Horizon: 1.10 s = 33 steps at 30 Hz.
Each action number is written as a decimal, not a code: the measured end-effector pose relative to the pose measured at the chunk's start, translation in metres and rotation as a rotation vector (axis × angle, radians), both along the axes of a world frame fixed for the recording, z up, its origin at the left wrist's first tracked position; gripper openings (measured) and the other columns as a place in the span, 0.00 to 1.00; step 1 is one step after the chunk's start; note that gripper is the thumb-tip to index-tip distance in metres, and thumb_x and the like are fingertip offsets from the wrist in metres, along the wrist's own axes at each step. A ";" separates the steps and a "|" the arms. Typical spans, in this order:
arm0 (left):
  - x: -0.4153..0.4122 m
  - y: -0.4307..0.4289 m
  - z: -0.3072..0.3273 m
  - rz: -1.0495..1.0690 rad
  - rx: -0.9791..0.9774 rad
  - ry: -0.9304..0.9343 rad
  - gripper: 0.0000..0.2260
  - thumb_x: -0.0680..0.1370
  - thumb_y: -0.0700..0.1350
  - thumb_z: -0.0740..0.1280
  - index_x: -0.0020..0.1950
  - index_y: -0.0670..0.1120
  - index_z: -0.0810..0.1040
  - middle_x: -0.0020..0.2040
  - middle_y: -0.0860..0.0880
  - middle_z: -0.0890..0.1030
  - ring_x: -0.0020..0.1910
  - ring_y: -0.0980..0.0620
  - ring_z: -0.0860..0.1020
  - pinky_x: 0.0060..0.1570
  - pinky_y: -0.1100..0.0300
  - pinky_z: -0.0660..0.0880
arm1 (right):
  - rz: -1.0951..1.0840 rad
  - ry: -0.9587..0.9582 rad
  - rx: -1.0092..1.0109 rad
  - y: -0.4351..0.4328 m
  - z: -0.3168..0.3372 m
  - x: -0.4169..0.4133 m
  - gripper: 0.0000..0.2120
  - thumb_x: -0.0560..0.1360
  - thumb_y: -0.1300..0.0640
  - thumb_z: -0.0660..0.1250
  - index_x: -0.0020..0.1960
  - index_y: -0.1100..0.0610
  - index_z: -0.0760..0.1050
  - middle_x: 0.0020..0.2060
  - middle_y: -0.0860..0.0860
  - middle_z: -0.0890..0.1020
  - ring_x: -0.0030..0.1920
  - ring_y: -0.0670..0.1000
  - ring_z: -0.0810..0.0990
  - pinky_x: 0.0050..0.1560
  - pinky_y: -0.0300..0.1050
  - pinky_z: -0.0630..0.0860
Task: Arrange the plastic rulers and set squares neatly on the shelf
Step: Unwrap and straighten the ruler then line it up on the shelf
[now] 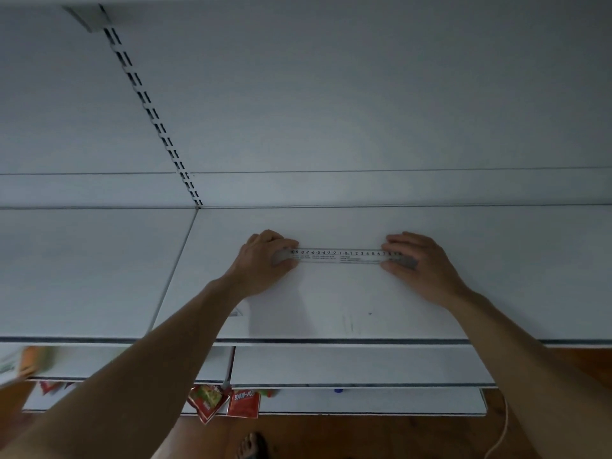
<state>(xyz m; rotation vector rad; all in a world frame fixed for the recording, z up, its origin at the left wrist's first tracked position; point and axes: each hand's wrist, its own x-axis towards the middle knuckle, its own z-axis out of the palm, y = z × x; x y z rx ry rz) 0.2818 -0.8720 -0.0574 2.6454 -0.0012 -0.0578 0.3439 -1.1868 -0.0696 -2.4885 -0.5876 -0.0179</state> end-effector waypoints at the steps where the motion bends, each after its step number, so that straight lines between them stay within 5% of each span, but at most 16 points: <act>1: -0.001 -0.001 0.002 0.015 -0.018 0.011 0.18 0.77 0.52 0.67 0.67 0.52 0.75 0.60 0.49 0.73 0.60 0.48 0.70 0.63 0.55 0.66 | 0.000 0.014 -0.004 0.001 0.003 0.000 0.16 0.71 0.53 0.74 0.58 0.54 0.81 0.61 0.49 0.79 0.65 0.53 0.72 0.68 0.42 0.61; 6: -0.014 -0.010 0.019 0.172 -0.196 -0.013 0.19 0.76 0.51 0.70 0.66 0.52 0.74 0.58 0.54 0.74 0.54 0.56 0.74 0.51 0.61 0.71 | 0.012 0.061 -0.092 0.006 0.025 0.002 0.17 0.74 0.51 0.70 0.61 0.55 0.78 0.60 0.52 0.79 0.62 0.55 0.74 0.62 0.47 0.69; 15: -0.083 -0.008 0.052 0.281 -0.038 -0.063 0.17 0.76 0.56 0.67 0.64 0.56 0.75 0.55 0.58 0.78 0.54 0.60 0.76 0.51 0.65 0.70 | 0.018 0.124 -0.083 0.084 0.054 -0.007 0.19 0.76 0.46 0.65 0.65 0.51 0.74 0.62 0.51 0.76 0.60 0.52 0.76 0.60 0.46 0.72; 23: -0.179 0.077 0.085 0.420 0.141 -0.203 0.14 0.76 0.55 0.66 0.61 0.53 0.78 0.52 0.55 0.80 0.50 0.54 0.78 0.47 0.62 0.71 | 0.222 0.131 -0.088 0.234 0.089 -0.065 0.18 0.76 0.47 0.65 0.64 0.52 0.75 0.63 0.50 0.77 0.60 0.51 0.76 0.59 0.43 0.71; 33: -0.342 0.254 0.092 0.680 0.169 -0.130 0.15 0.77 0.56 0.64 0.62 0.55 0.76 0.54 0.56 0.79 0.53 0.53 0.76 0.51 0.59 0.73 | 0.487 0.161 -0.004 0.480 0.114 -0.200 0.18 0.75 0.49 0.66 0.63 0.53 0.76 0.62 0.49 0.78 0.60 0.50 0.76 0.58 0.39 0.69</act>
